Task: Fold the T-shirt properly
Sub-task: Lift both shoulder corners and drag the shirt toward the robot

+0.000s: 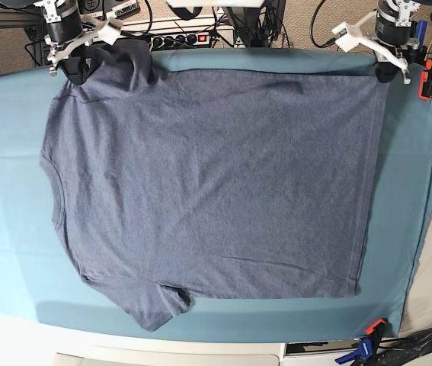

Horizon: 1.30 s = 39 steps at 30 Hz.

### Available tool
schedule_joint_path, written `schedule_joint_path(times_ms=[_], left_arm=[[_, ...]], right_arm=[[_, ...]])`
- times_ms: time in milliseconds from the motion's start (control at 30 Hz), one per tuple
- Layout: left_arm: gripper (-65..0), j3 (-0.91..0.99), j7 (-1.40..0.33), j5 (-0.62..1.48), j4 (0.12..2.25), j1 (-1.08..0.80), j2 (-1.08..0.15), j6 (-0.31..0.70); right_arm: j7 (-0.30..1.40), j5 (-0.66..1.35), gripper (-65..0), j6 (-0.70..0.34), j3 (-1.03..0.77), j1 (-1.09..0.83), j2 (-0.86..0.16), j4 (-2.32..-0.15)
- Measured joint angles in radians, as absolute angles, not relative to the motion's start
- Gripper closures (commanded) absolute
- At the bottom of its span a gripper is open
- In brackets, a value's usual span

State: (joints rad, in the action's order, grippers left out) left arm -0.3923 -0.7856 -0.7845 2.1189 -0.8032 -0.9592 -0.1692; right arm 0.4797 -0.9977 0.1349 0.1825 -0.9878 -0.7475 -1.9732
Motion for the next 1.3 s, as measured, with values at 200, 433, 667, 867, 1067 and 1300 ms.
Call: schedule_joint_path(times_ms=[200, 433, 667, 867, 1067, 1300], left_arm=[[0.0, -0.392, -0.787, -0.796, 2.122, -0.812, -0.962, -0.169], [0.0, -0.392, -0.799, -0.817, 2.13, -0.852, -0.962, -0.169], [0.0, -0.391, -0.83, -0.897, 2.148, -0.946, -0.962, -0.214], [0.0, -0.39, -0.85, -0.927, 2.191, -1.0, -0.962, -0.229], [0.0, -0.39, -0.861, -0.934, 2.217, -1.008, -0.965, -0.23], [0.0, -0.39, -0.865, -0.932, 2.217, -1.009, -0.965, -0.23]], right_arm=[[0.497, -1.024, 0.0, 0.154, 0.182, -1.031, -0.748, -1.975], [0.512, -1.052, 0.0, 0.165, 0.182, -1.071, -0.747, -1.976], [0.52, -1.073, 0.0, 0.186, 0.182, -1.098, -0.748, -1.976], [0.524, -1.074, 0.0, 0.187, 0.182, -1.127, -0.748, -1.976], [0.541, -1.113, 0.0, 0.21, 0.179, -1.176, -0.728, -1.977], [0.542, -1.119, 0.0, 0.215, 0.179, -1.209, -0.698, -1.977]])
